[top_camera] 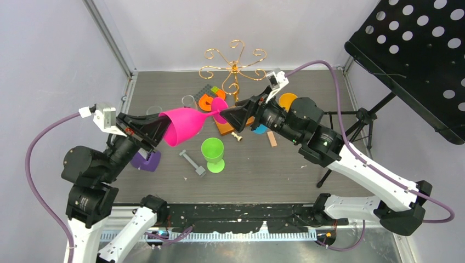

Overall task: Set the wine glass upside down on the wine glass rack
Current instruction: Turn the wine glass upside down at the wine rack.

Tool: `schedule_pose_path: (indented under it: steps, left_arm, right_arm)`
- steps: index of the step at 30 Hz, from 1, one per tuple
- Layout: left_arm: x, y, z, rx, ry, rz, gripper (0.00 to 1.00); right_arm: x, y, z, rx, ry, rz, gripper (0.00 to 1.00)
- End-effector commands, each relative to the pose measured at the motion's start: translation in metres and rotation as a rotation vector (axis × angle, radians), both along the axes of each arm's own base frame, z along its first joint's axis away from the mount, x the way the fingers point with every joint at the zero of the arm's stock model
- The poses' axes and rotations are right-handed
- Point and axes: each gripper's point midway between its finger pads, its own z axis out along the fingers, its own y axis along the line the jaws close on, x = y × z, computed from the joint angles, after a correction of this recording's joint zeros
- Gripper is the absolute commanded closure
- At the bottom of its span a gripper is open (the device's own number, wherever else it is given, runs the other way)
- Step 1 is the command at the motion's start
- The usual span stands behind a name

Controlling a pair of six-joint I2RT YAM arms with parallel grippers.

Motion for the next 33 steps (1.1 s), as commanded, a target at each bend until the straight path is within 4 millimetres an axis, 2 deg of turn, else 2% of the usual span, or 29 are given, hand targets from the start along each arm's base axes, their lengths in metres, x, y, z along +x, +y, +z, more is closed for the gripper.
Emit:
schedule_pose_path:
  steps: [1, 6, 8, 13, 14, 16, 18, 21, 23, 26, 30, 33]
  left_arm:
    - [-0.004, -0.006, 0.012, -0.032, -0.041, -0.043, 1.0]
    - [-0.004, -0.007, 0.007, -0.033, -0.04, -0.051, 1.0]
    - [-0.004, -0.008, 0.006, -0.036, -0.041, -0.055, 1.0]
    - [-0.006, -0.01, 0.005, -0.045, -0.044, -0.072, 1.0]
    - [-0.007, -0.01, 0.005, -0.047, -0.045, -0.074, 0.99]
    - [-0.008, -0.011, 0.006, -0.05, -0.046, -0.081, 0.92]
    - [-0.01, -0.012, 0.007, -0.055, -0.054, -0.09, 0.8]
    - [-0.014, -0.015, 0.007, -0.063, -0.06, -0.117, 0.74]
    - [-0.019, -0.017, 0.008, -0.069, -0.066, -0.142, 0.59]
    - [-0.027, -0.019, 0.007, -0.073, -0.075, -0.17, 0.47]
    - [-0.036, -0.018, 0.009, -0.077, -0.091, -0.19, 0.4]
    - [-0.038, -0.022, 0.006, -0.066, -0.089, -0.216, 0.38]
  right_arm:
    - [-0.01, 0.007, 0.035, 0.085, -0.044, 0.052, 0.21]
    - [-0.013, 0.013, 0.028, 0.068, -0.035, 0.078, 0.33]
    - [-0.014, 0.013, 0.028, 0.068, -0.037, 0.084, 0.46]
    - [-0.017, 0.012, 0.028, 0.066, -0.044, 0.097, 0.71]
    - [-0.018, 0.011, 0.028, 0.066, -0.045, 0.096, 0.79]
    - [-0.019, 0.008, 0.029, 0.069, -0.052, 0.089, 0.88]
    - [-0.017, 0.003, 0.029, 0.07, -0.058, 0.065, 0.93]
    - [-0.008, -0.016, 0.033, 0.078, -0.069, -0.038, 0.94]
    - [-0.003, -0.03, 0.036, 0.067, -0.085, -0.099, 0.94]
    - [0.001, -0.05, 0.039, 0.019, -0.147, -0.173, 0.94]
    - [-0.006, -0.072, 0.043, -0.105, -0.327, -0.194, 0.94]
    - [-0.011, -0.079, 0.036, -0.241, -0.515, -0.171, 0.94]
